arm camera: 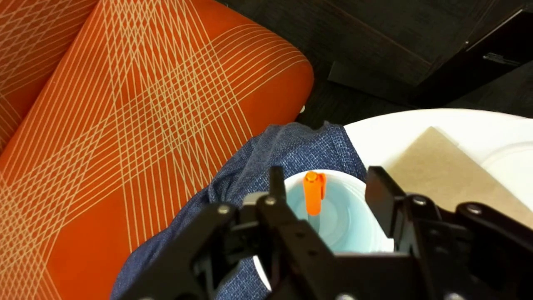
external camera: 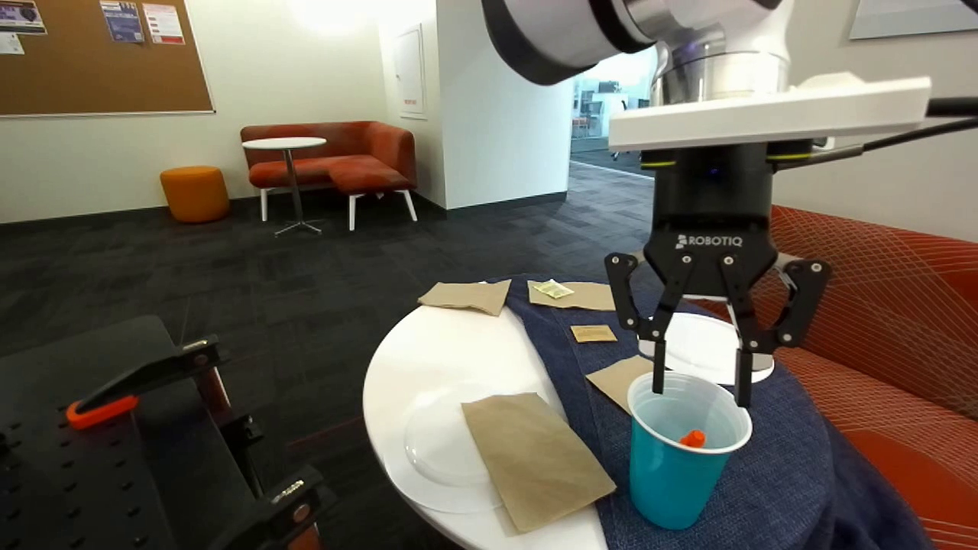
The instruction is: Remove the marker from the cup and place it on the table and move the cup to the left
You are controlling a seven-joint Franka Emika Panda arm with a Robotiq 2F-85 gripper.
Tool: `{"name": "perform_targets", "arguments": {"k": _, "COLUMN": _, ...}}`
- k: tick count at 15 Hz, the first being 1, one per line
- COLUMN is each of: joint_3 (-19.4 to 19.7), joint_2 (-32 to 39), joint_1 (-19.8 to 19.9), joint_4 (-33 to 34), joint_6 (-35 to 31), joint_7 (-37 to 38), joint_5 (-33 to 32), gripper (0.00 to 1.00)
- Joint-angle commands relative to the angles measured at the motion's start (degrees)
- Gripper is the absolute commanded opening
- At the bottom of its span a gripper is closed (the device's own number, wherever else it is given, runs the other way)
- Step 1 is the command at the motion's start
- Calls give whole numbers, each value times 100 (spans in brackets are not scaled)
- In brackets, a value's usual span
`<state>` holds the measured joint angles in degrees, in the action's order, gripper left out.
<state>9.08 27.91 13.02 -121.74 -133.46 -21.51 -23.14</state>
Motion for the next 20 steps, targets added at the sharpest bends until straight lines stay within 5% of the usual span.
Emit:
{"name": "perform_targets", "arguments": {"k": 1, "joint_3": -66, "joint_2": 131, "joint_1": 42, "joint_4": 127, "joint_6": 89, "joint_7": -185, "joint_5": 126, "gripper": 53}}
{"name": "perform_targets", "arguments": {"k": 20, "joint_3": -71, "joint_2": 911, "joint_1": -66, "joint_4": 881, "joint_6": 139, "joint_7": 123, "joint_5": 117, "gripper": 44}}
